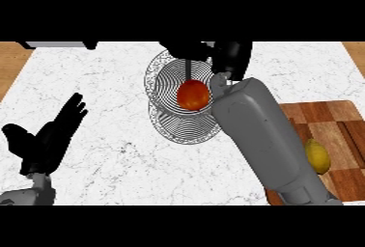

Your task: Pick the tomato from the cutting board and place it in the tiered basket

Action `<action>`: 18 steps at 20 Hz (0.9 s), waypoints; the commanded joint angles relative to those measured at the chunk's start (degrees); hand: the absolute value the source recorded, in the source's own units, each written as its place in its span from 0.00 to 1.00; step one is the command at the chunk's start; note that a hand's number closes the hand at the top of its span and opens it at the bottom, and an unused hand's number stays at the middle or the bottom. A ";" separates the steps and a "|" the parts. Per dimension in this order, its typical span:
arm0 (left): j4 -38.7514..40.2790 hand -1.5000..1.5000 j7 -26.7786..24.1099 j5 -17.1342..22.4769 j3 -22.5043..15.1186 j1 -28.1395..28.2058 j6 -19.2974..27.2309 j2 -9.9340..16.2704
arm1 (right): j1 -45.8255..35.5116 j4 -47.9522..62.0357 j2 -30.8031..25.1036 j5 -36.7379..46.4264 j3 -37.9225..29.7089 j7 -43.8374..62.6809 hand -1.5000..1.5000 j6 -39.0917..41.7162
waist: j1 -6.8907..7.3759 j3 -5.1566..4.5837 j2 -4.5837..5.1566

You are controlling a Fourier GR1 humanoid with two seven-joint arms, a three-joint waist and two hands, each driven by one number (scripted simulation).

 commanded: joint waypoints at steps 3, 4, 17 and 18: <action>-1.56 0.50 -0.10 -0.03 0.50 1.51 -0.39 0.24 | 4.11 -10.59 -5.02 -3.88 -7.22 -0.78 0.00 -1.04 | -0.54 0.01 -0.17; 0.28 0.50 0.28 -0.66 0.43 -0.60 0.97 -0.59 | 6.58 -14.29 -5.96 -3.76 -7.82 0.36 0.00 -1.33 | -1.34 0.02 -0.26; -1.68 0.50 -0.95 -2.11 -0.75 3.00 0.99 -2.44 | 29.10 -40.42 -23.50 -17.60 -25.13 1.54 0.00 11.64 | -1.30 0.05 -0.21; 3.31 0.50 -3.33 -1.69 0.80 -0.73 -0.77 -1.27 | 28.19 -40.37 -22.47 -16.39 -25.12 2.13 0.00 11.15 | -0.87 -0.02 -0.03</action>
